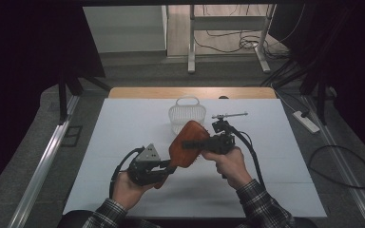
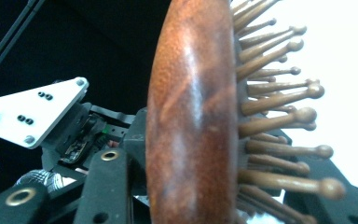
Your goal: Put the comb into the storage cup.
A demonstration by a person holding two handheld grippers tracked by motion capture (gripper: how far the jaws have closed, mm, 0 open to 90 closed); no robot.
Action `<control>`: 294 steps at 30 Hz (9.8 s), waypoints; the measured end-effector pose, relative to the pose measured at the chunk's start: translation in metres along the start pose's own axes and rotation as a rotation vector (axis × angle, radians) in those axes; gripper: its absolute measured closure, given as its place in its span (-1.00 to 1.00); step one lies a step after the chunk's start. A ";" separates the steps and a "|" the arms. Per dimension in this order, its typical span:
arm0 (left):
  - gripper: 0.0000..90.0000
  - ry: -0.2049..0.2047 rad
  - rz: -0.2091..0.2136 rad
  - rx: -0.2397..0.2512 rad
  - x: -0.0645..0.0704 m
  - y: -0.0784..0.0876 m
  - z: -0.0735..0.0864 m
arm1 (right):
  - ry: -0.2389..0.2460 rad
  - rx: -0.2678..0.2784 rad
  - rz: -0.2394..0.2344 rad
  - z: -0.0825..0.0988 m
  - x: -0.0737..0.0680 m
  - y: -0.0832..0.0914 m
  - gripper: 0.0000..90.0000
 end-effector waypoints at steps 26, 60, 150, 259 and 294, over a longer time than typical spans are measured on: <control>-0.70 0.091 -0.028 0.007 -0.017 0.003 0.010 | 0.061 0.090 0.068 -0.012 -0.002 0.019 0.26; -1.00 0.233 -0.147 0.063 -0.046 0.071 0.078 | 0.057 0.148 0.144 -0.040 0.012 0.037 0.25; -1.00 0.250 -0.200 -0.051 -0.056 0.090 0.115 | 0.006 0.282 0.384 -0.154 0.071 0.053 0.24; -1.00 0.236 -0.199 -0.093 -0.056 0.087 0.116 | -0.001 0.148 0.588 -0.099 0.148 -0.003 -0.58; -1.00 0.233 -0.197 -0.095 -0.055 0.087 0.116 | 0.167 0.049 0.614 -0.097 0.132 0.013 -0.96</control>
Point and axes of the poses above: each handheld gripper's, and its own axes: y roughly backward along the jaws, z roughly out of its underside, x roughly to its right, the point moved 8 cm from there along -y, roughly forward along the jaws, and after that the axes turned 3 degrees about -x, right-handed, at the moved point
